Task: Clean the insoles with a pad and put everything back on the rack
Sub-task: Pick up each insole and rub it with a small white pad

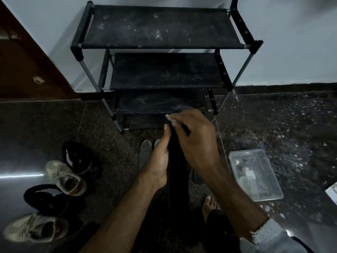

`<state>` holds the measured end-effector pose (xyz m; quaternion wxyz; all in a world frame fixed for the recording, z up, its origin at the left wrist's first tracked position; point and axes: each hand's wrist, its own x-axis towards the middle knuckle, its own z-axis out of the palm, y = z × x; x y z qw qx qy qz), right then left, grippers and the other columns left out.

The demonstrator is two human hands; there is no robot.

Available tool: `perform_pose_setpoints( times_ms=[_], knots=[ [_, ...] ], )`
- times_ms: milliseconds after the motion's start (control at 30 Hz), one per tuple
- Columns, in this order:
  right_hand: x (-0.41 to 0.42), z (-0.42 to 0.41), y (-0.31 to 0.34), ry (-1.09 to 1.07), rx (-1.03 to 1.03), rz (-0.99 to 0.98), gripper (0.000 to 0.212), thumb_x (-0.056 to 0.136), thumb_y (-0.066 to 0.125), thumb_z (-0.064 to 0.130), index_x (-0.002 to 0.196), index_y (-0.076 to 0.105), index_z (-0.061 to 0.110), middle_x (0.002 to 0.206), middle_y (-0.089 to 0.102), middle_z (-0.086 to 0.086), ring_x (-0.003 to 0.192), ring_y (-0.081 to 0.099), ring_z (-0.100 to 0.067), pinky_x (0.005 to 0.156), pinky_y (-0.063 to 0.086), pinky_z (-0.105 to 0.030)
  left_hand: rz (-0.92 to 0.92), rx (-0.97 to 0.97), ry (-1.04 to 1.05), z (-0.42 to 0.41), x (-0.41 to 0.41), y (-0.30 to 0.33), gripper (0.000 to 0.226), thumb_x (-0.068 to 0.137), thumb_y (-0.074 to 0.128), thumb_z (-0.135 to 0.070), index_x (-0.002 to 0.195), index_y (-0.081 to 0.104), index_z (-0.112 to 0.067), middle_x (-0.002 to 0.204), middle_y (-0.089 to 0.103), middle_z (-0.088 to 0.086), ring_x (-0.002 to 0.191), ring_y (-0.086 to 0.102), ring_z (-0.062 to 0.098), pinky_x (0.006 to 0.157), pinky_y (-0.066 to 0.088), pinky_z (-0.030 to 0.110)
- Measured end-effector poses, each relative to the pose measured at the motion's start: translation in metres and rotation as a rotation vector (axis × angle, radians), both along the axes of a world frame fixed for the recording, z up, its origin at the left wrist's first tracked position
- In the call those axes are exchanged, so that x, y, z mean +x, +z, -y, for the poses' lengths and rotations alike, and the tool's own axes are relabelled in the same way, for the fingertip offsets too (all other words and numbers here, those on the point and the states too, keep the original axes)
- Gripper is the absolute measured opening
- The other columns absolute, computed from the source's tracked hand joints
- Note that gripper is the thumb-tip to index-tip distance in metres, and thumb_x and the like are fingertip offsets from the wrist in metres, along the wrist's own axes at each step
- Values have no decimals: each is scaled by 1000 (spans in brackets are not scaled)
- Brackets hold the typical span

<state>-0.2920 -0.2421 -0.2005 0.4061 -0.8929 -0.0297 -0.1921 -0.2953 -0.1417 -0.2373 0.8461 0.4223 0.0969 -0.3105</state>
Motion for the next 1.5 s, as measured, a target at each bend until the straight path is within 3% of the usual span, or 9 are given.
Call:
perform_pose_setpoints(
  times_ms=[167, 267, 467, 667, 967, 1133, 1300, 1367, 1500],
  knots=[
    [10, 22, 0, -98, -8, 24, 17, 91, 63, 7, 105, 73, 9, 103, 67, -2, 94, 62, -9, 86, 49, -16, 2, 61, -29, -1, 0, -2, 64, 87, 40, -60, 131, 58, -16, 131, 62, 11, 120, 59, 27, 97, 49, 39],
    [12, 34, -1, -173, 4, 27, 16, 91, 64, 7, 103, 74, 10, 101, 67, -2, 91, 62, -7, 83, 47, -11, 6, 58, -82, 0, -1, -1, 63, 88, 37, -59, 131, 58, -18, 129, 63, 7, 118, 60, 23, 92, 51, 32],
    [-1, -4, -2, 55, -28, 41, 18, 92, 62, 9, 106, 73, 9, 104, 66, -3, 98, 62, -12, 88, 51, -20, 17, 70, 10, -3, 1, -2, 64, 85, 44, -58, 132, 57, -17, 132, 61, 11, 123, 57, 26, 102, 43, 40],
    [8, 31, -7, -189, 9, 5, 17, 92, 62, 9, 105, 73, 11, 102, 67, 0, 91, 62, -8, 83, 45, -8, 14, 80, -66, -2, 1, -5, 61, 91, 33, -60, 127, 62, -19, 128, 64, 5, 120, 59, 21, 99, 45, 36],
    [-5, -7, -6, 11, -2, 55, 17, 92, 62, 8, 104, 73, 8, 102, 67, -4, 94, 64, -14, 83, 54, -33, 5, 23, 16, -7, 4, -2, 60, 93, 34, -59, 124, 64, -17, 124, 66, 11, 118, 61, 25, 100, 46, 39],
    [6, 24, -8, -160, 21, 46, 17, 91, 63, 8, 105, 73, 10, 102, 67, -1, 94, 63, -11, 83, 54, -34, 34, 78, -45, -2, 1, -5, 66, 89, 38, -61, 133, 56, -15, 132, 61, 10, 123, 57, 26, 103, 44, 40],
    [-3, -4, -7, 30, -65, 98, 18, 91, 63, 9, 105, 74, 10, 103, 67, -3, 96, 62, -17, 82, 53, -34, 40, 67, -11, -3, 2, -3, 62, 90, 39, -57, 131, 57, -14, 130, 62, 12, 124, 57, 26, 108, 39, 43],
    [2, 2, -8, 18, -80, 109, 18, 91, 63, 9, 105, 74, 10, 103, 68, -3, 95, 62, -16, 82, 53, -31, 43, 77, -22, -3, 1, -4, 64, 90, 40, -59, 132, 57, -14, 132, 61, 13, 125, 55, 26, 108, 38, 43],
    [11, 35, -6, -169, -35, 67, 16, 91, 64, 10, 104, 74, 10, 102, 69, -2, 93, 63, -9, 85, 45, -9, 39, 91, -84, -2, 1, -5, 65, 90, 36, -61, 134, 55, -18, 133, 60, 6, 125, 56, 23, 105, 41, 39]
  ],
)
